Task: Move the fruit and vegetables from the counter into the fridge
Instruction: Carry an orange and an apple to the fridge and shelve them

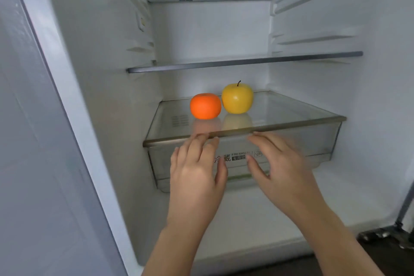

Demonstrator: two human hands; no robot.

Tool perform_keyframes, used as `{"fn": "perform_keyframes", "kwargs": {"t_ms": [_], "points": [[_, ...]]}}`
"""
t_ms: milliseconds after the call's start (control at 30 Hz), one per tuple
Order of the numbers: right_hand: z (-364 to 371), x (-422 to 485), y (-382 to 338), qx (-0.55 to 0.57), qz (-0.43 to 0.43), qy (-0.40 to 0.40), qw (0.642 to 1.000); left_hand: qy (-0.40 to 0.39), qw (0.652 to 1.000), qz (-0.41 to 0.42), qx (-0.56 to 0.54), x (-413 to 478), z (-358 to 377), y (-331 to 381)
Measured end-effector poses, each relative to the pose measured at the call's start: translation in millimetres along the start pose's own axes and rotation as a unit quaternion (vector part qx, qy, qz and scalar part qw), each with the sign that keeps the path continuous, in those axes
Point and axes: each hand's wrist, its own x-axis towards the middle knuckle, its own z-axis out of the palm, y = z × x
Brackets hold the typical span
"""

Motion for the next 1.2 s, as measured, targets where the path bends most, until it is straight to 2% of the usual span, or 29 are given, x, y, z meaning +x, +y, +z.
{"fn": "perform_keyframes", "kwargs": {"t_ms": [267,500,633,867,1200], "points": [[-15,-54,-36,-0.002,-0.038,-0.025,0.999,-0.010,0.999,-0.006,0.037,-63,-36,13],[-36,-85,-60,0.074,-0.084,-0.043,0.993,0.021,0.992,-0.075,0.096,-105,-79,44],[-45,-111,-71,0.126,-0.112,-0.073,0.983,0.005,0.980,-0.125,0.154,-141,-105,65],[-56,-152,-117,0.250,-0.172,-0.125,0.945,-0.024,0.935,-0.240,0.260,-211,-173,99],[-85,-190,-208,0.395,-0.264,-0.138,0.869,0.020,0.852,-0.331,0.404,-264,-271,147]]}}
